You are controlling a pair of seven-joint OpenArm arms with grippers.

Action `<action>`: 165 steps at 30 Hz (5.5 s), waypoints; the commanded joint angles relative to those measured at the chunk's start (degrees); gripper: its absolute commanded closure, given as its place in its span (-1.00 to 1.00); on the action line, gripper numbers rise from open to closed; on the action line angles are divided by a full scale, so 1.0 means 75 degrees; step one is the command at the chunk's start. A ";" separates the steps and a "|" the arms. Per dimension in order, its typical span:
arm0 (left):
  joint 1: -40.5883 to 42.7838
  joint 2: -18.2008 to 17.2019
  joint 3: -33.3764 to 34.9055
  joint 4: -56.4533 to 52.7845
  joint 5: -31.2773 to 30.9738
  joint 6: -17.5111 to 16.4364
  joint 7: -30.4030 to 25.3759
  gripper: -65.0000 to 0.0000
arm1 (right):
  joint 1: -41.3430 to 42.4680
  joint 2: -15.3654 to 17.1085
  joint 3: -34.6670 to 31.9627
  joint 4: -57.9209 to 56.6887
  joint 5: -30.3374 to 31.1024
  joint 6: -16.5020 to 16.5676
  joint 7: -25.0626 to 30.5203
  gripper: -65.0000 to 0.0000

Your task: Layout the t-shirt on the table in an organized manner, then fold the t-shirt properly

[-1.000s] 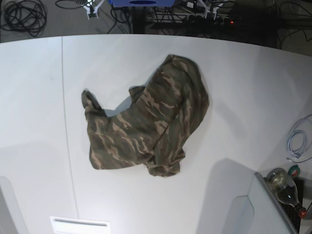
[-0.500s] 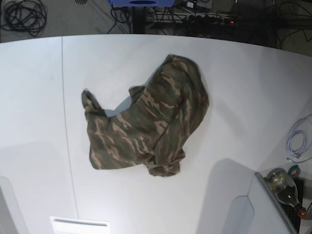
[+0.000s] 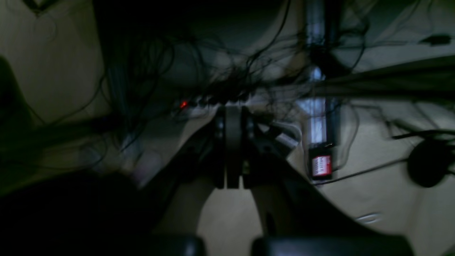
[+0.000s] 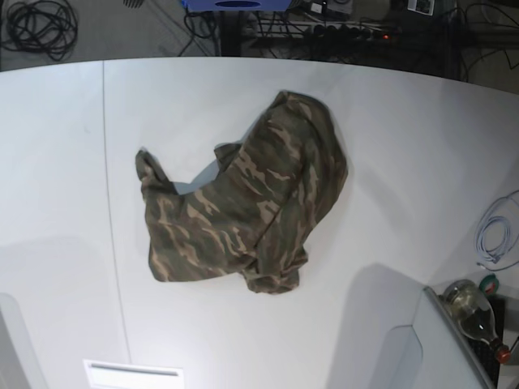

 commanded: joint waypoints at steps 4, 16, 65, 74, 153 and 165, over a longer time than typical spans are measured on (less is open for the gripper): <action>0.0054 -0.0139 -0.0051 0.0973 -0.0053 0.0034 -0.0135 1.00 | -0.0200 0.0017 0.0034 0.0928 0.0001 -0.0017 0.0151 1.00; -0.2126 -0.0104 0.0031 0.2473 0.0006 0.0034 0.1717 1.00 | 0.0422 -0.0077 0.0010 0.3237 0.0001 0.0007 -0.0635 1.00; -0.5748 0.4279 0.2399 -0.1219 0.4859 0.0081 0.4155 1.00 | 1.0619 0.0849 -0.1127 -0.4874 -0.0690 0.4121 -0.1221 1.00; -0.5889 0.3718 0.1977 0.0949 0.3171 0.0081 0.4308 1.00 | 1.0033 0.1329 0.0397 -0.2343 -0.0690 0.4086 -0.2276 0.97; -0.5455 0.0354 -0.1552 -0.0176 -0.0709 -0.0998 0.4917 0.71 | 0.6857 0.2197 0.3984 0.1326 0.2334 0.4719 -0.5406 -0.31; -0.5525 0.0424 -0.1528 -0.0188 -0.0756 -0.0998 0.4929 -0.31 | 0.4559 0.1869 -0.1361 0.3436 0.0705 0.3840 -0.2979 -0.44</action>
